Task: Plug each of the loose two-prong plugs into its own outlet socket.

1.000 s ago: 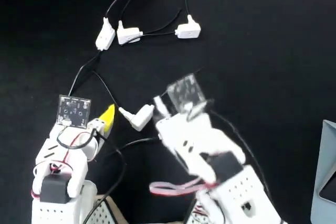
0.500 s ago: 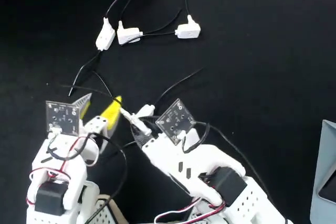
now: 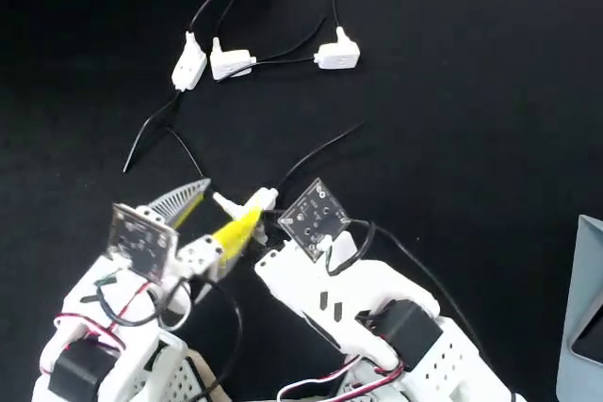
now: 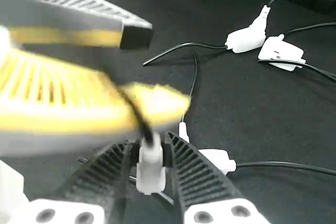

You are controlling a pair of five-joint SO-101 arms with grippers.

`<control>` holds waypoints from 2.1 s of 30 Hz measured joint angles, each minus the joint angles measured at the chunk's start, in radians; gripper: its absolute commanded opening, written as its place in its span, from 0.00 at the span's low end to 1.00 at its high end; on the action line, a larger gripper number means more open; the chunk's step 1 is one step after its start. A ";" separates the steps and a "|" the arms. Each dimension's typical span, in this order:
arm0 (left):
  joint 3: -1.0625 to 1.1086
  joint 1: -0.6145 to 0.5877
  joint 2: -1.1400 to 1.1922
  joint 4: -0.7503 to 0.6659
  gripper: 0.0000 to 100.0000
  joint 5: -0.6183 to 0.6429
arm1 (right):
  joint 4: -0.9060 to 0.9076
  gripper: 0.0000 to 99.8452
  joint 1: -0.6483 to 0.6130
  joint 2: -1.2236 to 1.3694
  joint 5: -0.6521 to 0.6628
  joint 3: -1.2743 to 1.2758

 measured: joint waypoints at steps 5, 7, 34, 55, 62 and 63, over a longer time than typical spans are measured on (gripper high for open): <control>-0.008 0.044 0.000 0.049 0.25 -0.064 | 0.002 0.01 0.014 0.000 0.000 0.000; -0.008 0.044 0.000 0.063 0.25 -0.071 | 0.023 0.01 0.051 0.000 0.006 0.000; 0.184 -0.440 0.003 -0.005 0.25 0.068 | -0.106 0.01 0.499 0.546 0.072 0.000; 0.186 -0.440 0.000 -0.006 0.25 0.068 | -0.236 0.01 0.496 0.583 0.072 0.135; 0.186 -0.440 0.000 -0.006 0.25 0.068 | -0.249 0.01 0.446 0.583 0.063 0.158; 0.186 -0.440 0.000 -0.006 0.25 0.068 | -0.249 0.01 0.436 0.582 0.061 0.160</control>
